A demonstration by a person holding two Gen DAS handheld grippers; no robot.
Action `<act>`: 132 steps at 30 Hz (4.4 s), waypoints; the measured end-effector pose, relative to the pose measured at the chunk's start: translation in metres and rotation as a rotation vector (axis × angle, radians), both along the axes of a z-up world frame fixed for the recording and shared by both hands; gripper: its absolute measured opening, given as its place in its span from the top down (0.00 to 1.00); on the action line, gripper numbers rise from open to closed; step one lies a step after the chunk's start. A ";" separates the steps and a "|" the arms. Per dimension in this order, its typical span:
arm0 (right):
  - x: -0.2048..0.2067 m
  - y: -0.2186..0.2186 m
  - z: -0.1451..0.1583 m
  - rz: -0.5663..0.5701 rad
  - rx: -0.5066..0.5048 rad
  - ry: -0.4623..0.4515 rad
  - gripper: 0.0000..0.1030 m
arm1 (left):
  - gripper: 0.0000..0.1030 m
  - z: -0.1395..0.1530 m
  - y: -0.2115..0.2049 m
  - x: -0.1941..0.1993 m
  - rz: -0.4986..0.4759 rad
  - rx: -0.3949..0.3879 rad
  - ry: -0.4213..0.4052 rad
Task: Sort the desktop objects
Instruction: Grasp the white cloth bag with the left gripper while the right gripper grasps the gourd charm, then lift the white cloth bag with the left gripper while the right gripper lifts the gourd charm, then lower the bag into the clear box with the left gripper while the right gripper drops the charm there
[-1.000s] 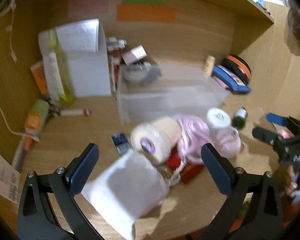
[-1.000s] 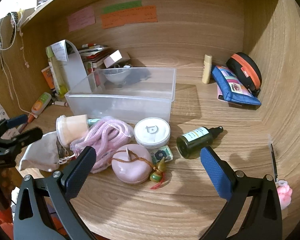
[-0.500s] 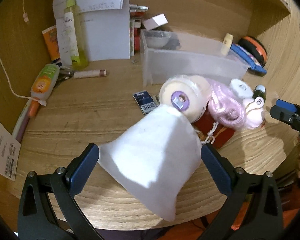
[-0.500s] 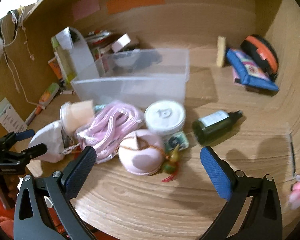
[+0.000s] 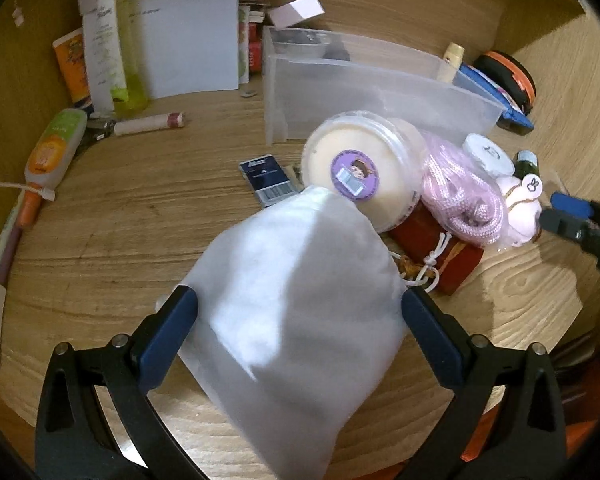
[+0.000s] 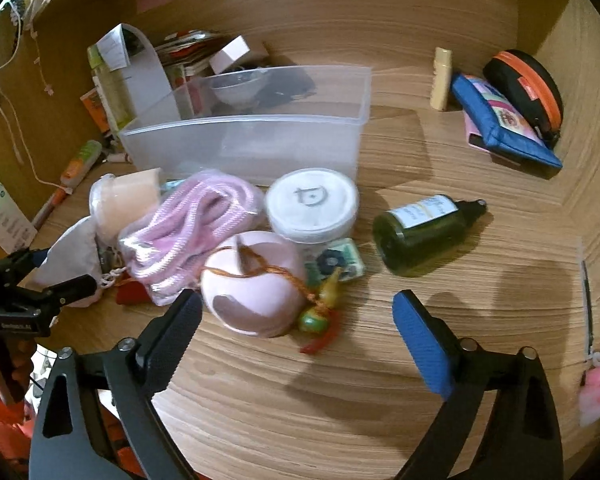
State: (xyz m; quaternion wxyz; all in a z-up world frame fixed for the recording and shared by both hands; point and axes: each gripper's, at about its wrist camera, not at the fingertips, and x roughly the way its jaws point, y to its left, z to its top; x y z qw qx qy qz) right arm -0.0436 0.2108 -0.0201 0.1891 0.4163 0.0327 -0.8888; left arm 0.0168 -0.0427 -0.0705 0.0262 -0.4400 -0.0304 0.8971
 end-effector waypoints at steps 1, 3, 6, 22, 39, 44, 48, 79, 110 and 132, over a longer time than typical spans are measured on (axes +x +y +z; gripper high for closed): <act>-0.001 0.002 0.001 -0.003 -0.001 0.001 0.14 | 0.00 -0.001 0.003 0.000 -0.007 -0.011 0.002; -0.004 0.008 0.000 -0.015 -0.003 -0.008 0.20 | 0.00 -0.003 0.009 -0.001 -0.021 -0.038 0.008; -0.007 0.013 -0.001 -0.001 -0.052 -0.034 0.25 | 0.00 -0.005 0.014 -0.002 -0.030 -0.076 0.022; -0.011 0.018 -0.007 0.042 -0.032 -0.080 0.65 | 0.49 0.015 -0.014 0.006 -0.020 0.085 0.056; -0.027 0.012 -0.016 0.125 -0.022 -0.061 0.83 | 0.62 0.050 0.002 0.024 -0.074 0.101 0.121; -0.021 0.017 -0.001 0.103 -0.052 -0.007 0.83 | 0.72 0.066 0.006 0.029 -0.075 0.084 0.163; -0.018 0.015 0.015 0.081 -0.050 0.052 0.83 | 0.85 0.082 0.004 0.032 -0.079 0.089 0.210; -0.015 0.001 0.068 0.103 -0.153 0.158 0.83 | 0.12 0.000 0.031 0.014 -0.159 -0.083 -0.002; -0.022 0.000 0.119 0.105 -0.204 0.280 0.83 | 0.59 0.126 0.015 0.024 -0.132 0.190 0.243; -0.092 -0.032 0.105 0.102 -0.138 0.253 0.83 | 0.59 0.131 0.027 -0.105 -0.061 0.065 0.265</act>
